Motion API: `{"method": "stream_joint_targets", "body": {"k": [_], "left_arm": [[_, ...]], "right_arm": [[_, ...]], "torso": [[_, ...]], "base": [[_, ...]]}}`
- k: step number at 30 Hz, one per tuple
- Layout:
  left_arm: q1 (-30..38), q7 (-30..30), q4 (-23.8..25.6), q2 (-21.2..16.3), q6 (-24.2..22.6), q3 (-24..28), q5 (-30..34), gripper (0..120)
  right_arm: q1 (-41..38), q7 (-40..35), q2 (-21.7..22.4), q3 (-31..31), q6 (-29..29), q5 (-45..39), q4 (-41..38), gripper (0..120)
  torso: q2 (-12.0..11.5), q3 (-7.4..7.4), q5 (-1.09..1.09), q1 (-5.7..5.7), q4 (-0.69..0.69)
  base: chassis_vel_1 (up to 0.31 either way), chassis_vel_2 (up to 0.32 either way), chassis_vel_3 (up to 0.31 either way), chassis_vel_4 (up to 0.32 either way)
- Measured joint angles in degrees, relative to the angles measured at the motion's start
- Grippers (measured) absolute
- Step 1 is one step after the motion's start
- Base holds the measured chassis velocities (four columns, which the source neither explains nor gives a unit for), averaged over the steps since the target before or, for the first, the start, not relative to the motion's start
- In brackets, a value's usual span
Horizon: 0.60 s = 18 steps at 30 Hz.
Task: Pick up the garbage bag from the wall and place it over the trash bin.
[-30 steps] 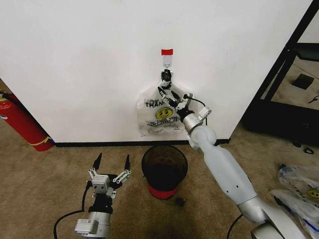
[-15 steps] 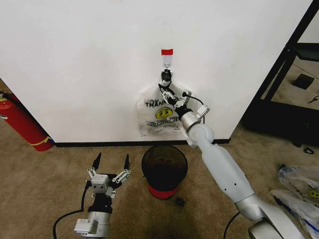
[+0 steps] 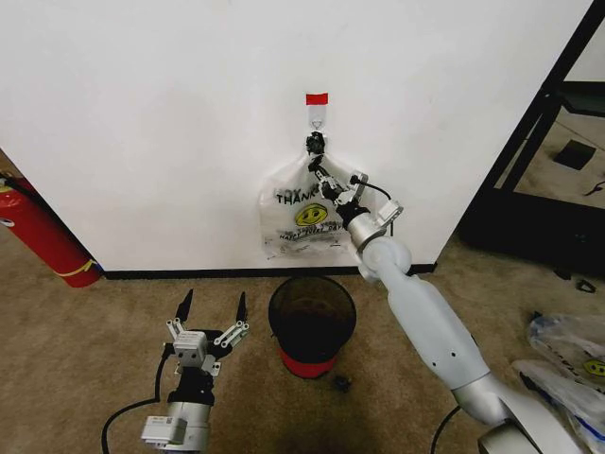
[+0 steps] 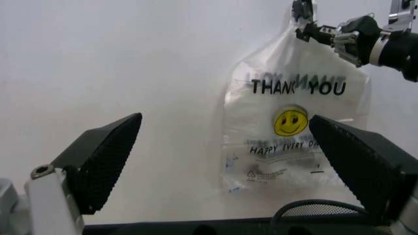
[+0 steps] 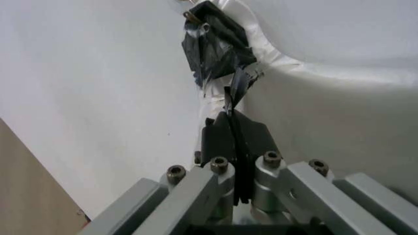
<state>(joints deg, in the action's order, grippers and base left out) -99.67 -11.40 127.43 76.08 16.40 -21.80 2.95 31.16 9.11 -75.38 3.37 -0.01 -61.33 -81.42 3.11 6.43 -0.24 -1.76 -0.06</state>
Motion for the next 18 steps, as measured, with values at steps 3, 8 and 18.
{"method": "stream_joint_targets", "body": {"k": [3, 8, 18], "left_arm": [[-0.1, -0.1, 0.1, -0.2, 0.1, 0.1, 0.0, 100], [-0.1, -0.2, 0.1, -0.4, 0.2, 0.4, 0.1, 100], [0.1, -0.3, 0.1, -0.7, 0.2, 1.0, 0.0, 100]], "right_arm": [[0.8, -0.7, 0.1, 0.5, 0.0, 0.0, -1.1, 0], [2.7, -1.2, 0.4, 1.5, 0.0, 0.4, -3.1, 0], [9.4, -1.4, 2.4, 3.5, -0.2, 1.9, -9.9, 0]], "torso": [[0.0, 0.00, 0.00, 0.00, 0.01], [0.0, 0.00, 0.00, 0.00, 0.01], [0.0, 0.00, 0.01, 0.00, 0.00]], "base": [[0.000, 0.000, 0.000, 0.000], [0.000, 0.000, 0.000, 0.000], [0.000, 0.000, 0.000, 0.000]]}}
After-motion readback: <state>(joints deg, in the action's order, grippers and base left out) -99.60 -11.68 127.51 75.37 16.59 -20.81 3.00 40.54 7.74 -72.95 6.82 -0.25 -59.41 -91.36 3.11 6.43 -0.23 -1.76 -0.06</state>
